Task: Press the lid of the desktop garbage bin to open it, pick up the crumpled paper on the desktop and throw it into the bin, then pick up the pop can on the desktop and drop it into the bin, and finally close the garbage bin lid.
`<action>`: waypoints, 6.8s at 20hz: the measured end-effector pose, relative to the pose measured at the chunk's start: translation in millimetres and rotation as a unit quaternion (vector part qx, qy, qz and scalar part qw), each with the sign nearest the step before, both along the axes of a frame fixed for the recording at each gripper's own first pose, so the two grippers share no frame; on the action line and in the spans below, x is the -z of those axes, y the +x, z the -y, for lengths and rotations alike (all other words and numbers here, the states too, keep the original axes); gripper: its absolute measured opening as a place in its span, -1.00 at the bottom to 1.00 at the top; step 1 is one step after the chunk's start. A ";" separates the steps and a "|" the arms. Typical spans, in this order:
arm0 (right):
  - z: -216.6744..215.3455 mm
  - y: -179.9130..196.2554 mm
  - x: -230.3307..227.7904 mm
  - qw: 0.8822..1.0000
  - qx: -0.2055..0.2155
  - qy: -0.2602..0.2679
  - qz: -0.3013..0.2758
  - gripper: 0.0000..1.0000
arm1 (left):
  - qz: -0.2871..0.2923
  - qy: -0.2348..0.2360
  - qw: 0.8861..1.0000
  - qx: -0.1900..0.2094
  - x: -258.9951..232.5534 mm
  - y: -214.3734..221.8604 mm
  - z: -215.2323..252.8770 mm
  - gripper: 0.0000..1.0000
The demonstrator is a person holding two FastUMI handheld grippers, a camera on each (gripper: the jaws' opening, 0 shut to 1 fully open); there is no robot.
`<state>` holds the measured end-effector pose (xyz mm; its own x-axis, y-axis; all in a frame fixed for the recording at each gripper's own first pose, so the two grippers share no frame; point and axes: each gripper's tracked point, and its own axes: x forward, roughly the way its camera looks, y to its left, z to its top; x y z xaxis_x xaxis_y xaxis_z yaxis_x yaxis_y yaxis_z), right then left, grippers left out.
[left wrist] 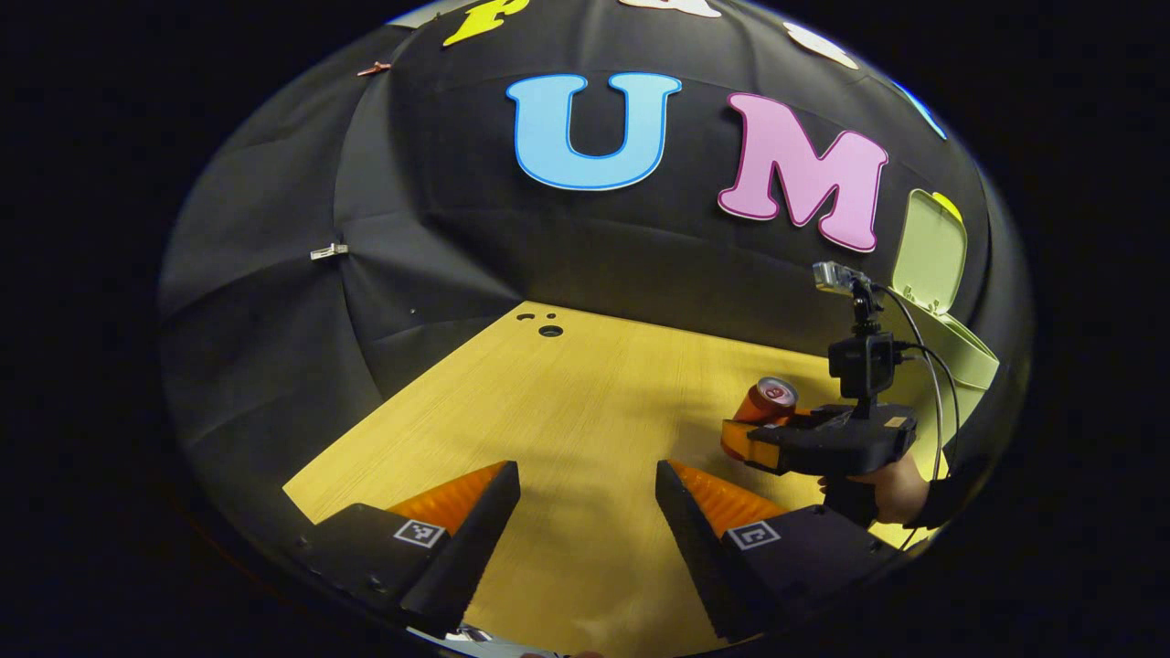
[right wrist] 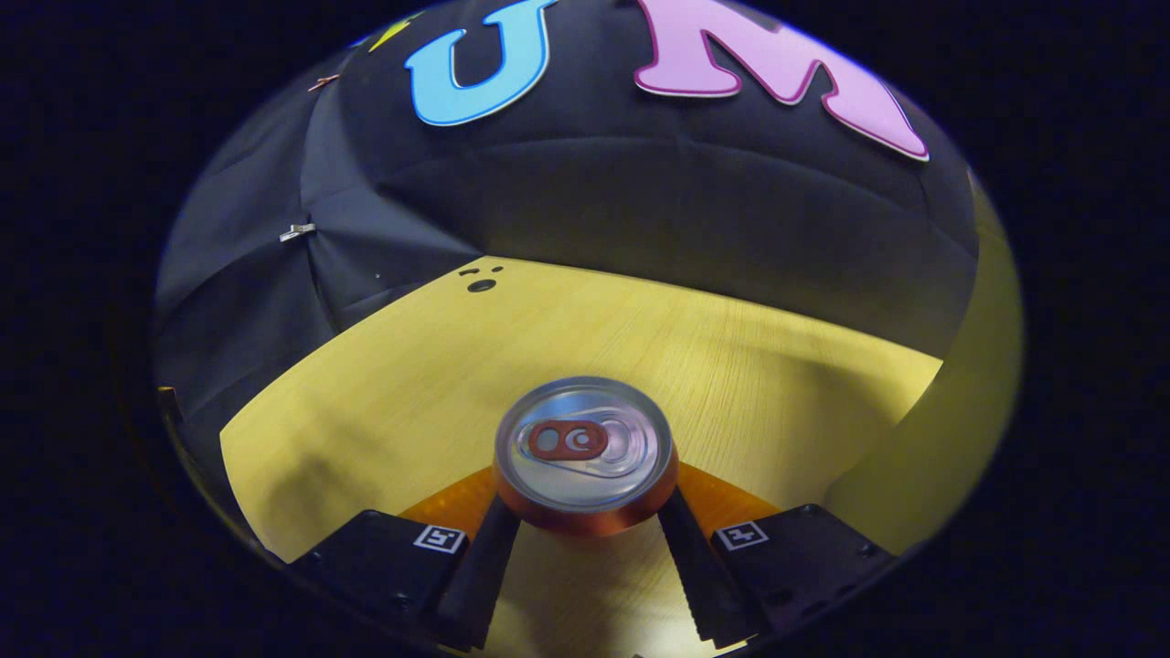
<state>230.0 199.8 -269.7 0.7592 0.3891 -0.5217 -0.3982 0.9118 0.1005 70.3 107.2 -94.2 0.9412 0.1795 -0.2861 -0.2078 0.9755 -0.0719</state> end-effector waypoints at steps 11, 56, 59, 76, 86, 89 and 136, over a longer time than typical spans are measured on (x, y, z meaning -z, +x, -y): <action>0.1 -35.9 -100.7 0.998 0.004 -0.007 0.066 0.67 | 0.026 0.034 0.998 0.039 -12.9 -38.9 -1.7 0.92; 246.6 -46.0 -272.1 0.972 0.185 -0.007 0.143 0.67 | 0.068 0.033 0.987 0.143 -52.9 -35.7 63.2 0.92; 256.9 -34.4 -260.4 0.974 0.183 -0.011 0.135 0.67 | 0.061 0.035 0.989 0.130 -49.3 -28.3 66.3 0.92; 282.2 -16.7 -199.9 0.977 0.188 -0.011 0.096 0.69 | 0.024 0.049 0.991 0.120 -28.0 -0.9 82.3 0.92; 304.4 -14.2 -226.1 0.963 0.221 -0.007 0.157 0.96 | 0.010 0.056 0.993 0.104 -26.2 1.5 81.9 0.92; 308.6 -19.5 -237.4 0.960 0.217 0.002 0.175 0.96 | 0.007 0.053 0.996 0.078 -27.5 3.1 81.1 0.92; 316.9 73.8 -372.8 0.955 0.247 0.035 0.161 0.94 | 0.022 -0.041 0.999 -0.023 -4.4 -57.7 12.7 0.92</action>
